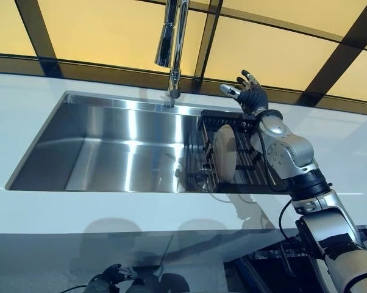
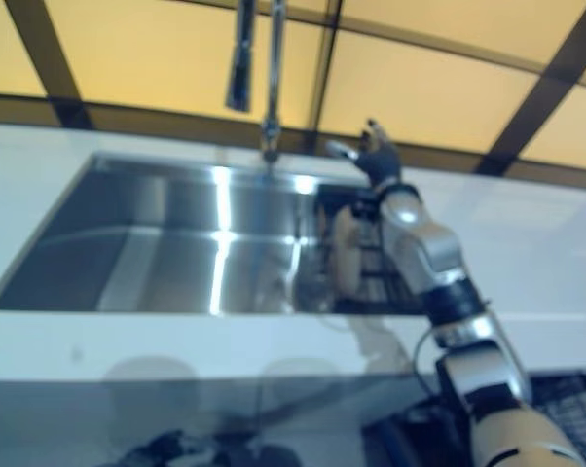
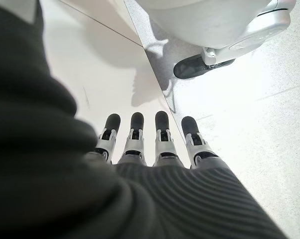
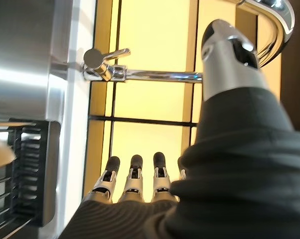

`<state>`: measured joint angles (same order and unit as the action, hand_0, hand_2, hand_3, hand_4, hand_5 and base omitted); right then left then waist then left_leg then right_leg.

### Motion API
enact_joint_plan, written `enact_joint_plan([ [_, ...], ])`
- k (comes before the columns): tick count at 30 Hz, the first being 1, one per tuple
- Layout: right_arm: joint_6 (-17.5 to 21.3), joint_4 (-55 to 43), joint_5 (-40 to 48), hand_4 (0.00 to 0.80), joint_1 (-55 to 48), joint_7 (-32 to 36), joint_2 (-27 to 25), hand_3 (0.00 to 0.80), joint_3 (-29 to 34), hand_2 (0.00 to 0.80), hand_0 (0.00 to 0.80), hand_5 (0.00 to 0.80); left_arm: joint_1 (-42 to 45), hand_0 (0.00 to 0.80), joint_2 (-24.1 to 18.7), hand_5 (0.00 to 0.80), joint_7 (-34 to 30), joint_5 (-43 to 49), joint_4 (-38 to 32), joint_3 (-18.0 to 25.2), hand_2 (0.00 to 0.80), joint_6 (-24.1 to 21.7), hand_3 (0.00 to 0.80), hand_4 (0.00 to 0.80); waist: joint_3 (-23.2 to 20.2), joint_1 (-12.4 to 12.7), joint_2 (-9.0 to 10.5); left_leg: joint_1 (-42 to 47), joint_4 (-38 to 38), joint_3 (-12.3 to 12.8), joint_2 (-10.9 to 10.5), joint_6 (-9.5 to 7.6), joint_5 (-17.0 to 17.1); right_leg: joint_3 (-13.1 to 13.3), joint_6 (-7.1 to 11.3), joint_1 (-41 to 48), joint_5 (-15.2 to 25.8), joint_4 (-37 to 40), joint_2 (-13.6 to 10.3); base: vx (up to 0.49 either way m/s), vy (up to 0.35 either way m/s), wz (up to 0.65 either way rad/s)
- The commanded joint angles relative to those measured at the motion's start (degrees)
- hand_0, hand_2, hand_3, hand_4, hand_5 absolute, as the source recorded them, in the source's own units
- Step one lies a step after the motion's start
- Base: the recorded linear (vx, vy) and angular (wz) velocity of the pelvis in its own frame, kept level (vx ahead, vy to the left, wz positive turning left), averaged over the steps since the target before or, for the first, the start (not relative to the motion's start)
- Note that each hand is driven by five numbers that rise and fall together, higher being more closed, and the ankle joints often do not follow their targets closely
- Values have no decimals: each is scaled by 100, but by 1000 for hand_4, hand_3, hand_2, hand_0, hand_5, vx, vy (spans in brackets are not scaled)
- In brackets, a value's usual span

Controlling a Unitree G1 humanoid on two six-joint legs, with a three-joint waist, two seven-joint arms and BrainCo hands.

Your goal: Take plates into dishwasher

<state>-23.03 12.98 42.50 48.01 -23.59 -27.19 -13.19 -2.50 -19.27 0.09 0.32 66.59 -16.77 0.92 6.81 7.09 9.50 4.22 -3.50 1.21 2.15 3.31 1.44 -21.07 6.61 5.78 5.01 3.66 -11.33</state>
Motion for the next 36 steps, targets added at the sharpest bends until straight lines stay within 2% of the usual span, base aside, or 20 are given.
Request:
enact_joint_plan([
  [1,84,270,198,0,537,151,-497,0,194,0,0,0,-250,0,-52,0,56,-247,208,-290,0,-37,0,0,-181,116,-210,155,-150,398,-135,-456,-262,214,274,-258,364,-819,-435,0,0,0],
  [15,-117,630,461,0,289,744,-788,0,283,0,0,0,-232,0,-118,0,50,-273,158,-223,0,-34,0,0,-141,33,-175,145,-150,465,-121,-450,-267,280,308,-358,402,-881,-444,0,0,0],
  [26,-171,-186,514,0,-587,1179,-776,0,482,0,0,0,-185,0,-160,0,83,-309,113,-101,0,-59,0,0,-70,-158,-169,126,-150,577,-93,-466,-265,385,339,-470,444,-937,-423,0,0,0],
  [36,-361,-525,484,0,-1104,1530,-908,0,571,0,0,0,-160,0,-172,0,121,-276,120,-27,0,-105,0,0,-37,-301,-133,96,-150,655,-60,-471,-248,461,358,-536,443,-947,-381,-5,-3,-4],
])
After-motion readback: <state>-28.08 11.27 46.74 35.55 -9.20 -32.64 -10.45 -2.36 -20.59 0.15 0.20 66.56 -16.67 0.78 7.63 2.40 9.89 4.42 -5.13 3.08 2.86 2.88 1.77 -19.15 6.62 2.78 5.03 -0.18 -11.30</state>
